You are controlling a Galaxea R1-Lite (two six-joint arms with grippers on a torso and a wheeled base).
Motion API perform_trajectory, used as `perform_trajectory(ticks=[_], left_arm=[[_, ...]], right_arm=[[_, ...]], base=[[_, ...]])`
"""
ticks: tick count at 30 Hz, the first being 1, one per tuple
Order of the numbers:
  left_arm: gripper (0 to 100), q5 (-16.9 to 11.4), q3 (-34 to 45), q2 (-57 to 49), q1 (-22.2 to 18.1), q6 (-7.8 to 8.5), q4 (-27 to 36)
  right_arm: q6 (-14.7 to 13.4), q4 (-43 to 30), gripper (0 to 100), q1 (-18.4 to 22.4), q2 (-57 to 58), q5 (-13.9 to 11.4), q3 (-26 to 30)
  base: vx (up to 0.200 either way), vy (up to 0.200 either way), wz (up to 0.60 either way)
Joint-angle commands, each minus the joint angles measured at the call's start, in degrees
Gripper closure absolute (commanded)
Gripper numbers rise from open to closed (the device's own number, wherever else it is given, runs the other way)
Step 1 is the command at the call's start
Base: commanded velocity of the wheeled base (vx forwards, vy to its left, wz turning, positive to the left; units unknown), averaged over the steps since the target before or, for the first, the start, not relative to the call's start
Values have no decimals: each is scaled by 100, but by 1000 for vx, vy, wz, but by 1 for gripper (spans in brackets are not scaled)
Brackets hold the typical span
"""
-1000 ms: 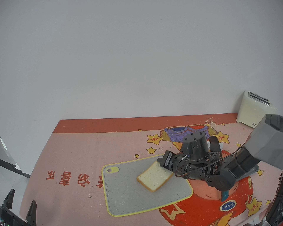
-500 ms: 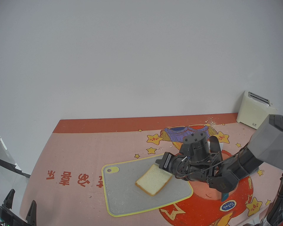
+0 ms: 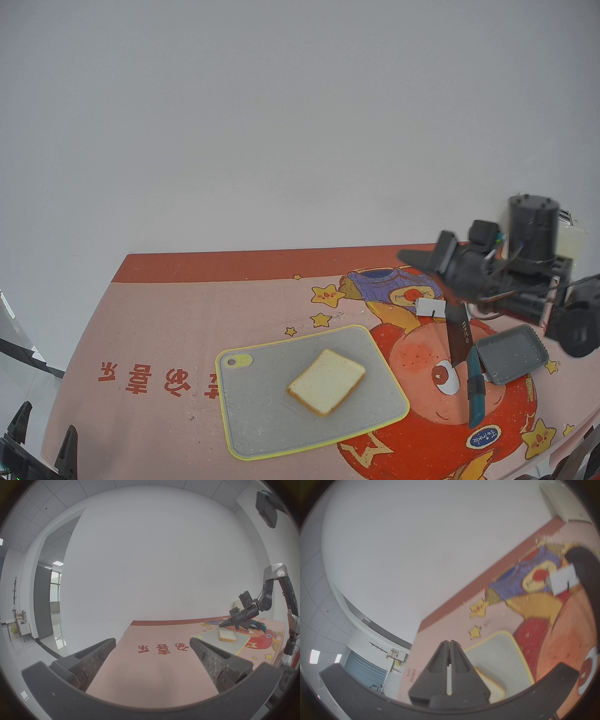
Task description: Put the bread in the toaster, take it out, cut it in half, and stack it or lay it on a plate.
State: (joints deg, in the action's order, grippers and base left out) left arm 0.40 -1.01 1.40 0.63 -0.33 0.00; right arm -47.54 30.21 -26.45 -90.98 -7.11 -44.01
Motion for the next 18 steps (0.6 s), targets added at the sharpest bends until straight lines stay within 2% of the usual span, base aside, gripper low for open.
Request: perform_trajectory(ticks=[1,5,8,10,12,14,18], left_arm=[[0,4,101,9,-2,7,0],[0,-5,101,9,-2,7,0],[0,-5,101,9,-2,7,0],[0,-5,101,9,-2,-2,0],[0,4,101,9,-2,-2,0],[0,4,101,9,-2,-2,0],[0,4,101,9,-2,-2,0]], right_arm=[[263,-701,100,923,1548,-625,393],[298,-736,100,852,1741,-616,534],[553,-736,100,694,1794,-520,824],[641,-727,100,615,1785,-397,938],[729,-709,100,501,1759,-115,1061],[808,-736,100,431,1741,52,1105],[1239,-771,100,176,1750,306,1289]], base=[[0,0,0],[0,0,0],[0,0,0],[-200,0,0],[-200,0,0],[-200,0,0],[-200,0,0]])
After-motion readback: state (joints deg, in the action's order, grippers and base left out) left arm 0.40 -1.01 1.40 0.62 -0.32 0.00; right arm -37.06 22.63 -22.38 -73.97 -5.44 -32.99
